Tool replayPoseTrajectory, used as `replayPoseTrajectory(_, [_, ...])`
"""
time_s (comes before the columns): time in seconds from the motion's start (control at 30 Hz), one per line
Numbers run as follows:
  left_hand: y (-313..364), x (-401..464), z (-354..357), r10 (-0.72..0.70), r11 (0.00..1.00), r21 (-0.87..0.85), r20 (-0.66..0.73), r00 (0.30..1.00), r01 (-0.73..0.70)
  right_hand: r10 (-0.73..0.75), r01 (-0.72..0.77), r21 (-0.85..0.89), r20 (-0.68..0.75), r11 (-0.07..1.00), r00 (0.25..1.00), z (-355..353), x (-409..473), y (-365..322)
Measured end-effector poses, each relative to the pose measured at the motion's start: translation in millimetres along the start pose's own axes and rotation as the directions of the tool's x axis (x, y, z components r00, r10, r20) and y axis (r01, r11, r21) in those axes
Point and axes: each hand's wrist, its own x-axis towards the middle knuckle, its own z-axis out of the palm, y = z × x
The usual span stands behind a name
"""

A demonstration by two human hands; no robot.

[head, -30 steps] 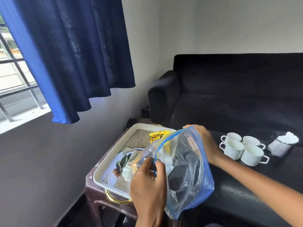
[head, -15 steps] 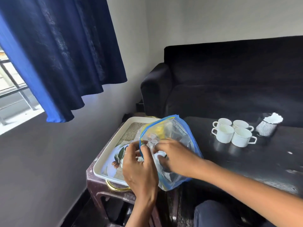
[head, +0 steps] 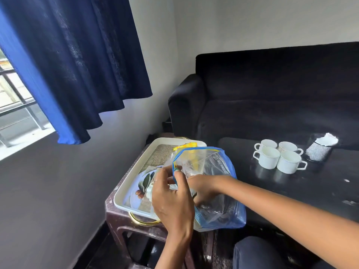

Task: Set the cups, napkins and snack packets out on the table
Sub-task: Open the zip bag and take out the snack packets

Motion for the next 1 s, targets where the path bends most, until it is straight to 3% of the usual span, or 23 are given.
replayPoseTrajectory(0.33, [0, -1, 0, 0.003, 1.000, 0.023, 0.014, 1.000, -0.003, 0.107, -0.036, 0.378, -0.170, 0.925, 0.980, -10, -1, 15])
replayPoseTrajectory(0.57, [0, 0, 0, -0.009, 1.000, 0.025, 0.016, 1.000, 0.008, 0.278, -0.025, 0.741, -0.219, 0.671, 0.935, -8, -7, 23])
replayPoseTrajectory(0.73, [-1, 0, -1, 0.005, 1.000, 0.022, 0.022, 1.000, -0.005, 0.334, -0.026, 0.638, -0.367, 0.770, 0.868, -11, -9, 15])
replayPoseTrajectory(1.0, [-1, 1, -1, -0.003, 1.000, 0.009, 0.000, 1.000, 0.003, 0.226, 0.094, 0.410, -0.663, 0.907, 0.713, -24, -33, -8])
